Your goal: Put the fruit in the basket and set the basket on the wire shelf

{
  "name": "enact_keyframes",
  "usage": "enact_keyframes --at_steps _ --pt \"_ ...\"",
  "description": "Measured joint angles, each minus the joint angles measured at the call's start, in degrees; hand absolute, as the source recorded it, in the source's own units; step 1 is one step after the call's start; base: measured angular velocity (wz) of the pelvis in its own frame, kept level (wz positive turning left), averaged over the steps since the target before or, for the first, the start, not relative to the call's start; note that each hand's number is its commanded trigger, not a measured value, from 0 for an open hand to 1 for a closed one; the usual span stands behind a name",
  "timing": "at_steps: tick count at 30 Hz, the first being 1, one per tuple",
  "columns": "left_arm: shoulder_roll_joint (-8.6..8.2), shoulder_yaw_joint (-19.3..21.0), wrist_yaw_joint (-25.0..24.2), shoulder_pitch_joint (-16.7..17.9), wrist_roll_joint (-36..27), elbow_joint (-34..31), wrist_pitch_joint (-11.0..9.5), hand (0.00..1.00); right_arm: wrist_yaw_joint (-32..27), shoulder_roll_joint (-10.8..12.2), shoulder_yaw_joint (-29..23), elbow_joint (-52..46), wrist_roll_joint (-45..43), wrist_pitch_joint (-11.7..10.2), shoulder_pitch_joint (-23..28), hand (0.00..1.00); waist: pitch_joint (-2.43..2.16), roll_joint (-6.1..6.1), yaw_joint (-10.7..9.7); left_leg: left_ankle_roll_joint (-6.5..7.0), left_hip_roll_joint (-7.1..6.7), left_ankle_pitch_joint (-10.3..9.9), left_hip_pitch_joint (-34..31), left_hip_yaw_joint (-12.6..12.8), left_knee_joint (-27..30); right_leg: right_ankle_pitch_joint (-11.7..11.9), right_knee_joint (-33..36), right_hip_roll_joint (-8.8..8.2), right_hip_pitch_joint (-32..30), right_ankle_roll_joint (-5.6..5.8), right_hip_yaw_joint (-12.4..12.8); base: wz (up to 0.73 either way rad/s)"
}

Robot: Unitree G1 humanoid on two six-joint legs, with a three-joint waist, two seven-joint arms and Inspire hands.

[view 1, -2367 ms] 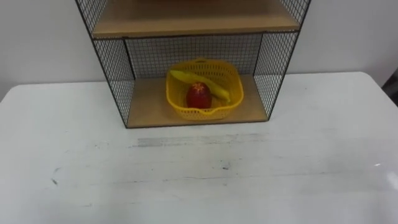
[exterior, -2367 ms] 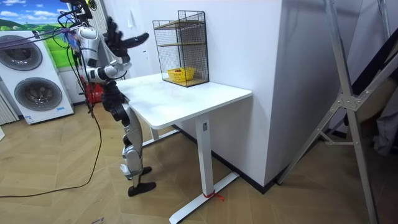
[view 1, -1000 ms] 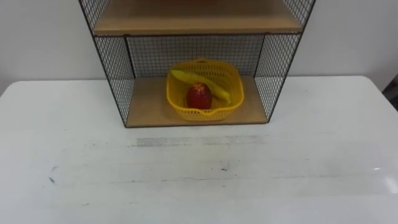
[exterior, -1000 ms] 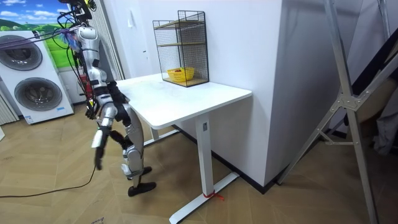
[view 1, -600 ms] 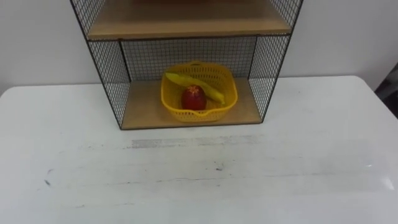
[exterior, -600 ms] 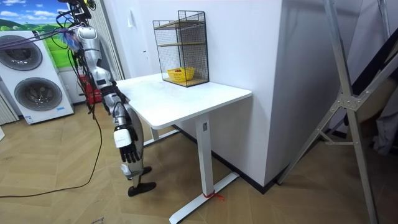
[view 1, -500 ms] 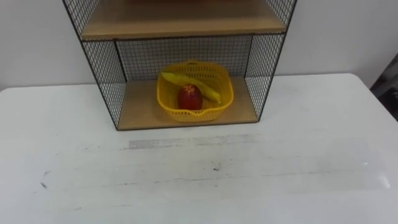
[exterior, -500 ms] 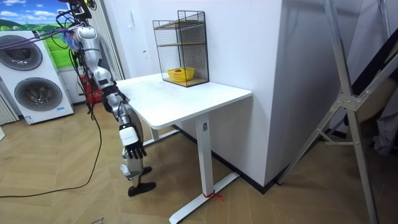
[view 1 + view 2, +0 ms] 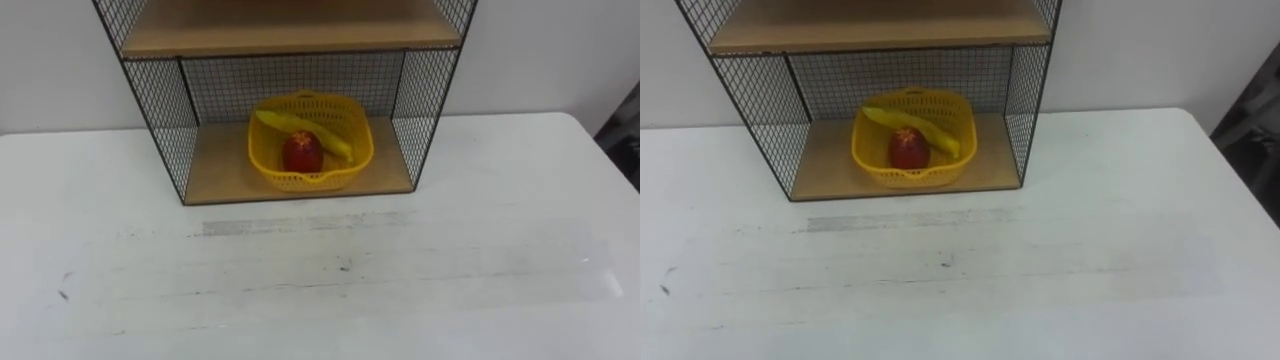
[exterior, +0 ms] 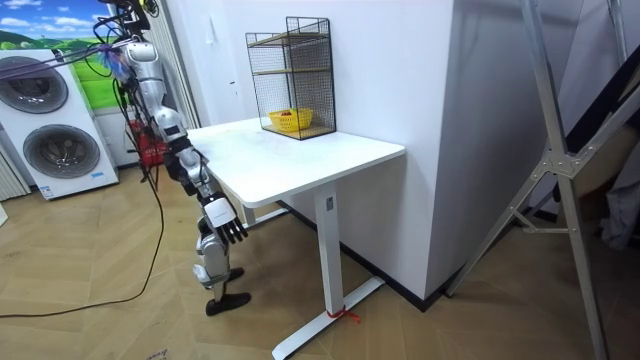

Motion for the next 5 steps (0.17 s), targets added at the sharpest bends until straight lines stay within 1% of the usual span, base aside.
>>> enact_keyframes --at_steps 5 --pt "-0.02 0.76 -0.14 0.00 1.90 0.43 0.02 0.00 0.99 0.06 0.03 0.17 0.40 -0.07 0.55 0.00 -0.14 -0.32 0.02 0.00 0.05 -0.02 0.16 0.24 -0.01 -0.01 -0.08 -0.01 0.04 0.10 0.04 -0.01"
